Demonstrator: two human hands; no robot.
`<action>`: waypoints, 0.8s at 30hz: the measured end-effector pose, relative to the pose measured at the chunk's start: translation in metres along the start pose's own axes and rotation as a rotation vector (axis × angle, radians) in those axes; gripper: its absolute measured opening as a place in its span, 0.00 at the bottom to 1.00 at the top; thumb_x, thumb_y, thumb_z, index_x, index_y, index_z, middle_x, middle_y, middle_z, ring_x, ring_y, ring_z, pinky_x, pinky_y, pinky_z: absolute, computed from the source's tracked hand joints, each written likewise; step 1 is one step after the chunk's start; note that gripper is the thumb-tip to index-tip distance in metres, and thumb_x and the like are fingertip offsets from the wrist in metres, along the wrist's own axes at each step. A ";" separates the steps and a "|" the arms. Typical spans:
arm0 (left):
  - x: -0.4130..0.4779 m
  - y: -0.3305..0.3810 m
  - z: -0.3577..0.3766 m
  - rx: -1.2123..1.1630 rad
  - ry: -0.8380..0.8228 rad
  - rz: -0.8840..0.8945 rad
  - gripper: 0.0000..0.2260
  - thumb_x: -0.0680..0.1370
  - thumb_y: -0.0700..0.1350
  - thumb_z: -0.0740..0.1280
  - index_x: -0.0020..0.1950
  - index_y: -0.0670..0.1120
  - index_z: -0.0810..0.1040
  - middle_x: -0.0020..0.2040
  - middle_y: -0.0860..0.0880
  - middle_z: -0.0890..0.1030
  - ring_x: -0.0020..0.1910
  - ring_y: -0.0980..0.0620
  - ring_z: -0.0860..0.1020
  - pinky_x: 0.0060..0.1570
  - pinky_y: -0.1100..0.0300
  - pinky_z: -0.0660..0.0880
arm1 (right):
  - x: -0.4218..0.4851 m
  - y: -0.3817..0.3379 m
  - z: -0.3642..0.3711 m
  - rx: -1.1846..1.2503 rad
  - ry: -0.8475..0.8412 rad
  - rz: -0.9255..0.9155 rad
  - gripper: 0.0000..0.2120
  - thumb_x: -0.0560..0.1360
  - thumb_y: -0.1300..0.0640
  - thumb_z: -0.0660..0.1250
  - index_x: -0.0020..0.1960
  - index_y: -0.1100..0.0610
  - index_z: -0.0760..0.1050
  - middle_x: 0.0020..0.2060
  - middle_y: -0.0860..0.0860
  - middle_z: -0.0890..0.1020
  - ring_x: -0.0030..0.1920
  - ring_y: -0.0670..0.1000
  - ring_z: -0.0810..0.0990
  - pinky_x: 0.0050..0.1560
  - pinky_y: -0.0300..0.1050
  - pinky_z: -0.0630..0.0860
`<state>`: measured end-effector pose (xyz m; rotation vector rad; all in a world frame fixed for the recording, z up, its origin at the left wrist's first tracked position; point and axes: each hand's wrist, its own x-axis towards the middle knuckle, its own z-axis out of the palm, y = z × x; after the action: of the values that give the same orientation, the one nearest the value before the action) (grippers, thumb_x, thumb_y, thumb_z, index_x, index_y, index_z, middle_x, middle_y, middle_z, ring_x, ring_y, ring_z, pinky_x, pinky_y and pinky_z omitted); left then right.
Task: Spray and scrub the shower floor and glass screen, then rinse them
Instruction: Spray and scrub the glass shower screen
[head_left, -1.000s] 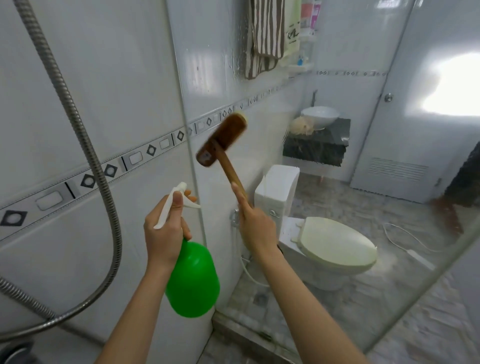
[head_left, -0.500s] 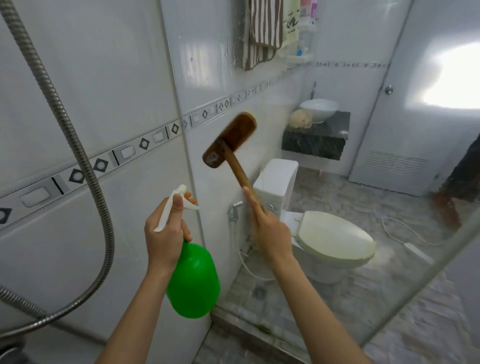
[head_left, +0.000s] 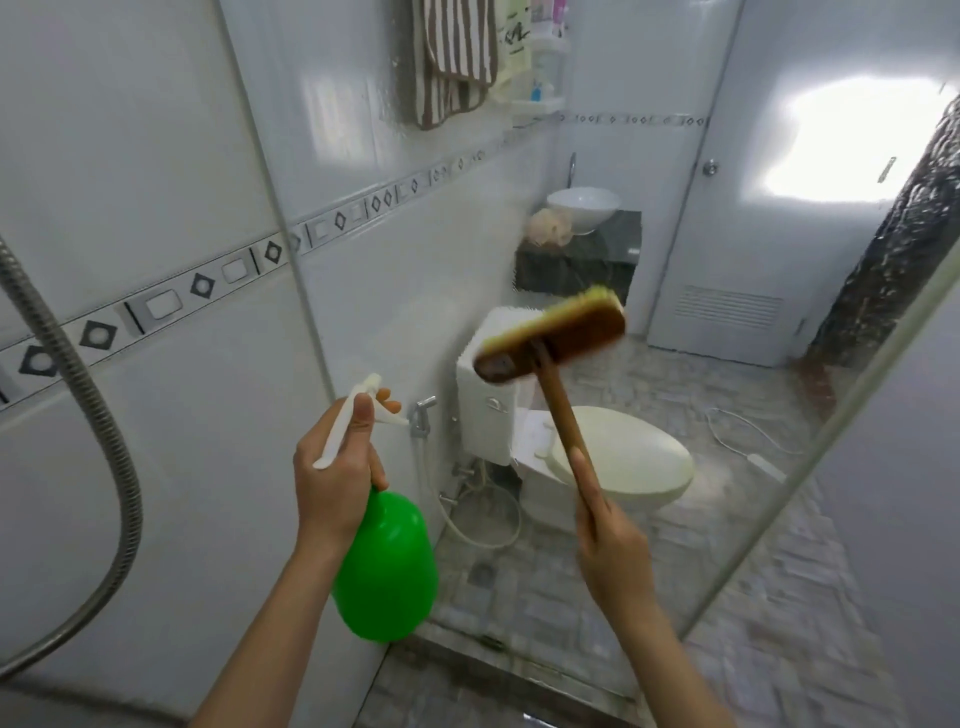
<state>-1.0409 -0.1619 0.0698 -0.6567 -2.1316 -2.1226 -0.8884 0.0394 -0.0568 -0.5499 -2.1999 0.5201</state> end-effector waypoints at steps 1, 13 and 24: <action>-0.002 -0.001 0.002 0.003 -0.006 0.001 0.15 0.80 0.59 0.59 0.51 0.55 0.83 0.40 0.35 0.81 0.22 0.51 0.70 0.25 0.61 0.70 | -0.021 0.009 -0.007 0.008 -0.025 0.019 0.23 0.83 0.45 0.48 0.77 0.40 0.51 0.31 0.46 0.73 0.21 0.48 0.67 0.21 0.39 0.67; -0.023 0.008 0.052 -0.010 -0.117 0.022 0.14 0.81 0.57 0.60 0.48 0.54 0.84 0.41 0.34 0.81 0.22 0.46 0.71 0.25 0.60 0.70 | -0.038 0.034 -0.040 0.123 0.108 0.090 0.24 0.82 0.44 0.50 0.77 0.38 0.50 0.32 0.50 0.78 0.22 0.43 0.68 0.24 0.37 0.73; -0.035 0.011 0.085 -0.072 -0.165 0.026 0.17 0.81 0.57 0.59 0.51 0.50 0.84 0.38 0.46 0.84 0.21 0.51 0.70 0.25 0.60 0.70 | -0.031 0.057 -0.064 0.106 0.250 0.137 0.24 0.82 0.49 0.52 0.76 0.36 0.50 0.30 0.51 0.75 0.23 0.46 0.67 0.23 0.39 0.70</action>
<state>-0.9841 -0.0891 0.0640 -0.8904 -2.1191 -2.2126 -0.8080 0.0818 -0.0667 -0.6744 -1.8961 0.6022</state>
